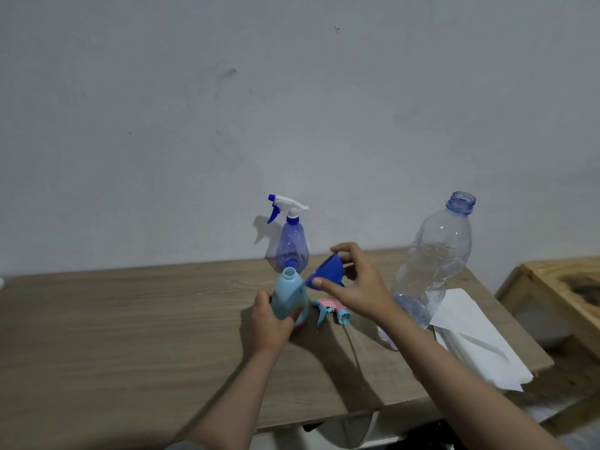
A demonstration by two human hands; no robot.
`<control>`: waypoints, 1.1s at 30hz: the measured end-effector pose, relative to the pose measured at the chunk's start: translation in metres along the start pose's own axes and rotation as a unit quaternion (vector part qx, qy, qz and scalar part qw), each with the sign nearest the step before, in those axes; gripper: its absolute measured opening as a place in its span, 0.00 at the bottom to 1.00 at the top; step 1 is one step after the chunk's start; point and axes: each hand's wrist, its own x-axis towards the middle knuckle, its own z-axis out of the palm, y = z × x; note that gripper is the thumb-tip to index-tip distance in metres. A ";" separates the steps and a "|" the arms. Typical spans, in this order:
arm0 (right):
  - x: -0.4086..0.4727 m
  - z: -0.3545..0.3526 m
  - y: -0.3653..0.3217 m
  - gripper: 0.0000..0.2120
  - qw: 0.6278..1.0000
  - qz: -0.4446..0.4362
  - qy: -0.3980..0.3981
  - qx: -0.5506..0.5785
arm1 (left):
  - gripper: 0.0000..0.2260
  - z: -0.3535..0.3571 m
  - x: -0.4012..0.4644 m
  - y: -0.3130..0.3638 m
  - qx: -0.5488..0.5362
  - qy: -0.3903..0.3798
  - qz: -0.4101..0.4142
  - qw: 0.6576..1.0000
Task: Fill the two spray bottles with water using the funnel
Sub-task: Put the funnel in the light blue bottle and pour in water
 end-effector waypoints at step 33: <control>0.027 0.063 0.007 0.33 0.998 0.052 -0.010 0.035 | 0.26 -0.004 -0.003 0.008 -0.016 -0.037 -0.026 0.999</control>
